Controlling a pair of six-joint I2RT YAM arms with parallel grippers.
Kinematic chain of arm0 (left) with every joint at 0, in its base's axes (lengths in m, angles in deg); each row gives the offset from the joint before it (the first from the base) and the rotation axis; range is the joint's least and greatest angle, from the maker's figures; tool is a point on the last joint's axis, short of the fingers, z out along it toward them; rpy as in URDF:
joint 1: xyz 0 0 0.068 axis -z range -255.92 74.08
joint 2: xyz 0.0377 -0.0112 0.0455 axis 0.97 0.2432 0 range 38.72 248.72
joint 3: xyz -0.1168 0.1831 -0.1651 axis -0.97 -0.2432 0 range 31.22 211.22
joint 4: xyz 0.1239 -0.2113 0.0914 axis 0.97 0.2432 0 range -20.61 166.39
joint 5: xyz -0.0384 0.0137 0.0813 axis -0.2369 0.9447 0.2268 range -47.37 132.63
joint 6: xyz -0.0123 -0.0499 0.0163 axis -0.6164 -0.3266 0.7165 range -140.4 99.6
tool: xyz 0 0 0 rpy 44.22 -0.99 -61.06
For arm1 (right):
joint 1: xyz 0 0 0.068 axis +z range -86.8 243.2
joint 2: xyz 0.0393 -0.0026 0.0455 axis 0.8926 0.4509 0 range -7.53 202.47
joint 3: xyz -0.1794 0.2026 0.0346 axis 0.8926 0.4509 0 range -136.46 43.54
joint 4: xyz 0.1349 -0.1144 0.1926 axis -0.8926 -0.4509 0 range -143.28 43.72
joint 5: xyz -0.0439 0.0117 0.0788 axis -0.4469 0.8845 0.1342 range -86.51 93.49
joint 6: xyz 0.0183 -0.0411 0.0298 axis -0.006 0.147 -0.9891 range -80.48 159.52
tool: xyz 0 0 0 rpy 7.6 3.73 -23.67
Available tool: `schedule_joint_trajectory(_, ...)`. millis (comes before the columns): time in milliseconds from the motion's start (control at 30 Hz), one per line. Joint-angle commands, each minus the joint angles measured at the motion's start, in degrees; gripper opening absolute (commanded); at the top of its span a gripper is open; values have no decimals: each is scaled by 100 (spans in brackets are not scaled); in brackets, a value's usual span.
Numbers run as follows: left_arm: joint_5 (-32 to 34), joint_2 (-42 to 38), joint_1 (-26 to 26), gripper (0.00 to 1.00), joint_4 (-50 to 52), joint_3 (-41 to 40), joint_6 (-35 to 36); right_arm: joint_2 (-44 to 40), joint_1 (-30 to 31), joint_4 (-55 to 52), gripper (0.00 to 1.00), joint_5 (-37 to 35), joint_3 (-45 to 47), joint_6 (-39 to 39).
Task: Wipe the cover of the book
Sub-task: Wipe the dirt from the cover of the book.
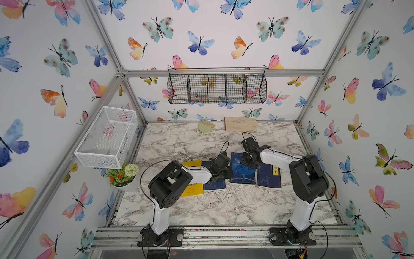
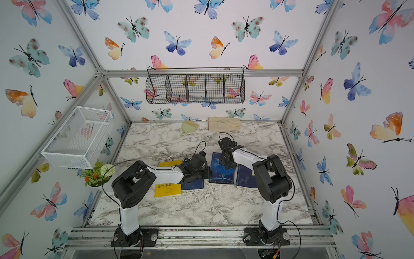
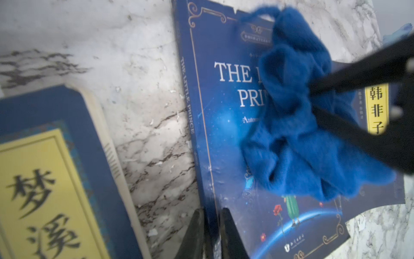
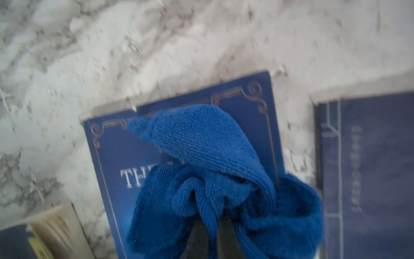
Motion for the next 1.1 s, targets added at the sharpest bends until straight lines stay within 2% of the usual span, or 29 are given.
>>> schedule_joint_trajectory(0,-199,333,-9,16,462,-90,15,-54,96,-402,1,572,950,-245)
schedule_joint_trajectory(100,-288,495,-9,16,451,-26,-18,-104,101,-337,1,531,1147,-232)
schedule_joint_trajectory(167,-315,514,-14,16,443,-25,-31,17,88,-446,1,341,968,-162)
schedule_joint_trajectory(467,-183,173,-44,16,446,-107,15,1591,-255,-1312,1,-136,-1478,539)
schedule_joint_trajectory(567,-142,74,-46,16,445,-163,38,1974,-256,-1354,1,-6,-1855,602)
schedule_joint_trajectory(667,-106,53,-45,16,444,-182,38,1867,-256,-1158,1,182,-1438,541)
schedule_joint_trajectory(900,-321,228,-50,16,398,-125,-26,185,-108,-369,1,605,879,71)
schedule_joint_trajectory(1067,-323,199,-61,16,409,-134,-27,-335,1,-240,1,758,1492,2)
